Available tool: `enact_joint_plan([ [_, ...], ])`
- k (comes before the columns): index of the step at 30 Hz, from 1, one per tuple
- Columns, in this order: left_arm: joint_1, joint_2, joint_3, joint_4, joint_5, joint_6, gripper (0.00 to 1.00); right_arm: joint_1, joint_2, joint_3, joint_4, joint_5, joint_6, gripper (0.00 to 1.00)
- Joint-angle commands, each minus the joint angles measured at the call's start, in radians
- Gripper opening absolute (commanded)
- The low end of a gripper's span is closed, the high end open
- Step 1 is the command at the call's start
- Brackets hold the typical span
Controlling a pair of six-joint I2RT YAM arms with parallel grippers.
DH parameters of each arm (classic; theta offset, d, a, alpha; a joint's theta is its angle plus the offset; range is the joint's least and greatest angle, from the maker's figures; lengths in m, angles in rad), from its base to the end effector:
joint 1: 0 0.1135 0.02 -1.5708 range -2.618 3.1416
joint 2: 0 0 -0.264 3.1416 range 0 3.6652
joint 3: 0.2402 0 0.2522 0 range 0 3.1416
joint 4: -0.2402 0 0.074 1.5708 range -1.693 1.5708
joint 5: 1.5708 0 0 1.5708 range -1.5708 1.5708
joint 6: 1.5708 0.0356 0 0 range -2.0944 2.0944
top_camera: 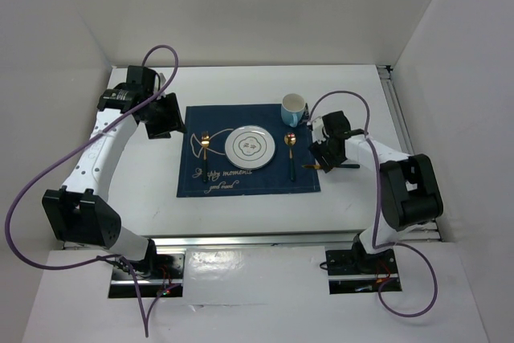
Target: Set the dinner table for one person
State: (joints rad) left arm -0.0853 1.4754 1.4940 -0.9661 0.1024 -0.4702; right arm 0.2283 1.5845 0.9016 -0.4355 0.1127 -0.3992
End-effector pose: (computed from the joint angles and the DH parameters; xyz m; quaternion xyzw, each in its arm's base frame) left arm 0.3011 -0.0294 0.3520 -0.1664 0.9360 -0.1308 0.2811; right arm 0.2925 0.0638 0.1711 -0.2883 0.9294 -0.0738 0.2184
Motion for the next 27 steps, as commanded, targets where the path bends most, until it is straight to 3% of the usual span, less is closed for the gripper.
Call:
enact_joint_plan([
  [1,0.005,-0.013,0.026,0.000,0.003,0.021,0.66,-0.029,0.020,0.020,0.038,-0.005,-0.052,0.70],
  [12,0.005,0.006,0.046,-0.010,0.013,0.021,0.66,-0.133,0.187,0.169,0.064,-0.082,0.049,0.70],
  [18,0.005,0.025,0.057,-0.010,0.013,0.021,0.66,-0.231,0.296,0.292,-0.006,-0.132,0.152,0.70],
  [27,0.005,0.025,0.057,-0.010,0.022,0.021,0.66,-0.254,0.241,0.260,-0.010,-0.240,0.177,0.67],
])
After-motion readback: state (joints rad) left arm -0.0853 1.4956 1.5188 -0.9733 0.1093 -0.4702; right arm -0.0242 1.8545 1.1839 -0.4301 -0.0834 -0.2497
